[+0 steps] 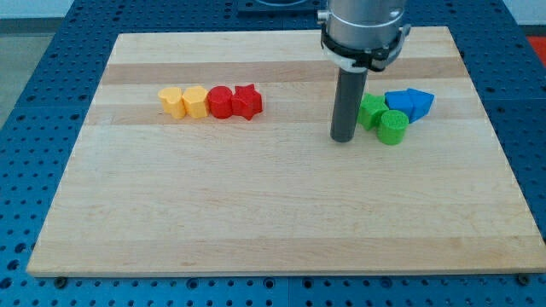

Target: Push the green blocks towards the center right of the board

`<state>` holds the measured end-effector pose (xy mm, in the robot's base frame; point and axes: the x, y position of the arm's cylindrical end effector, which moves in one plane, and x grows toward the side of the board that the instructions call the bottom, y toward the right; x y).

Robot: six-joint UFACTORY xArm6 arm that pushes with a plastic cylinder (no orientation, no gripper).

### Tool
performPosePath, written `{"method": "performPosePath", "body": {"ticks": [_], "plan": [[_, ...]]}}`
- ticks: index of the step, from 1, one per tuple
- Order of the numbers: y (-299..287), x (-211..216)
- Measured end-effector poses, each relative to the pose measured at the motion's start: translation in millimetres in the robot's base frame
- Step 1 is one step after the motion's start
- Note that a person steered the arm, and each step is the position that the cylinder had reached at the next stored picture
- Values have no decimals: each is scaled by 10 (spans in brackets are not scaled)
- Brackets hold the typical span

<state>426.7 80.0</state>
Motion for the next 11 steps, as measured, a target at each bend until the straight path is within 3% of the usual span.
{"method": "performPosePath", "body": {"ticks": [1, 3, 9, 11], "plan": [[0, -306], [148, -488], [585, -79], [544, 445]]}}
